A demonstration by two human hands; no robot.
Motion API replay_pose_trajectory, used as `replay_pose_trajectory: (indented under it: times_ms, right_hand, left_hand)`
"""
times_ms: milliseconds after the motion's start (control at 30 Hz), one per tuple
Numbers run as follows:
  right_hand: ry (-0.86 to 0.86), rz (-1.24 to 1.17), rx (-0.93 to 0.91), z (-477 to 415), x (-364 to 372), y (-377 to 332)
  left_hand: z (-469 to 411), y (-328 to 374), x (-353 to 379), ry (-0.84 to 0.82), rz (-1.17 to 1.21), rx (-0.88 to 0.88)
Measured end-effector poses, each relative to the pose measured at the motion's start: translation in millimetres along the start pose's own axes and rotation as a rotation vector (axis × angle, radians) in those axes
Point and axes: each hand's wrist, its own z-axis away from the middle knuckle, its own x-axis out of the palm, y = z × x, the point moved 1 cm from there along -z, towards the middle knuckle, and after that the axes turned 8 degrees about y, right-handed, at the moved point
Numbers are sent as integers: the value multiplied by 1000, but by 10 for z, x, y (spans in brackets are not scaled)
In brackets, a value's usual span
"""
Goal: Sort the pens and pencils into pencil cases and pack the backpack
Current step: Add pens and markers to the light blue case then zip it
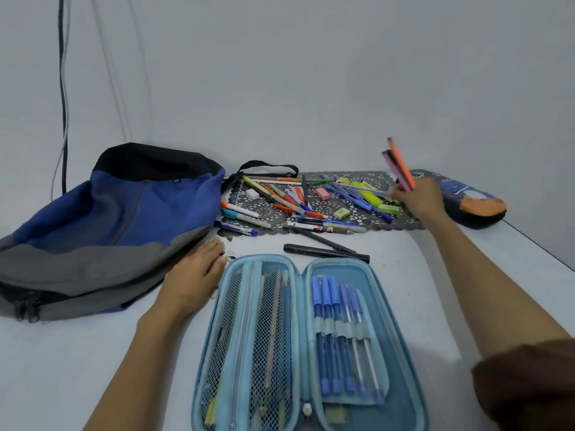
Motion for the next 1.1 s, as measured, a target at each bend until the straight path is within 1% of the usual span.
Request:
replay_pose_trajectory:
  times_ms: [67,100,167,300,367,433,533,633,733,800,867,900,933,1000,1100]
  right_hand:
    - [-115,197,-75,41,136,-80]
    - [-135,301,-121,74,200,-126]
    - [-124,468,-202,146,313,-194]
    - [-96,653,-249,257,464,-236]
    - [-118,673,-221,259,486,-258]
    - [-134,644,-167,243,481,-255]
    - [-71,621,-115,242,453,-227]
    - [-12,699,-126,256,455,-193]
    - [-79,768,-168,232,415,-225]
    - [-179,719,-158,162,365,-258]
    - [-242,571,-116,61,299,-255]
    - [-241,467,-84,1,269,-232]
    - [-212,365,-47,-56,238,-197]
    - [-79,246,21,-140,157,-127]
    - [130,232,61,-239,80,4]
  left_hand:
    - [4,5,-7,6,4,2]
    - [3,3,-6,8,8,6]
    - [-3,-2,4,7,18,14]
    - [-15,-26,11,4,25,9]
    - [-22,-48,16,-3,22,-7]
    - [-20,-48,17,-4,18,-14]
    - [-14,-32,12,-1,15,-10]
    - [-19,-39,17,0,10,-5]
    - [-22,-45,21,-2,7,-19]
    - [-23,-48,17,-4,6,-24]
    - [-25,-48,16,-5,6,-19]
    - [-27,-43,16,-3,8,-18]
    - [-24,-39,15,1,9,-18]
    - [-22,-28,14,11,11,-17]
    - [-20,-17,12,20,14,-10]
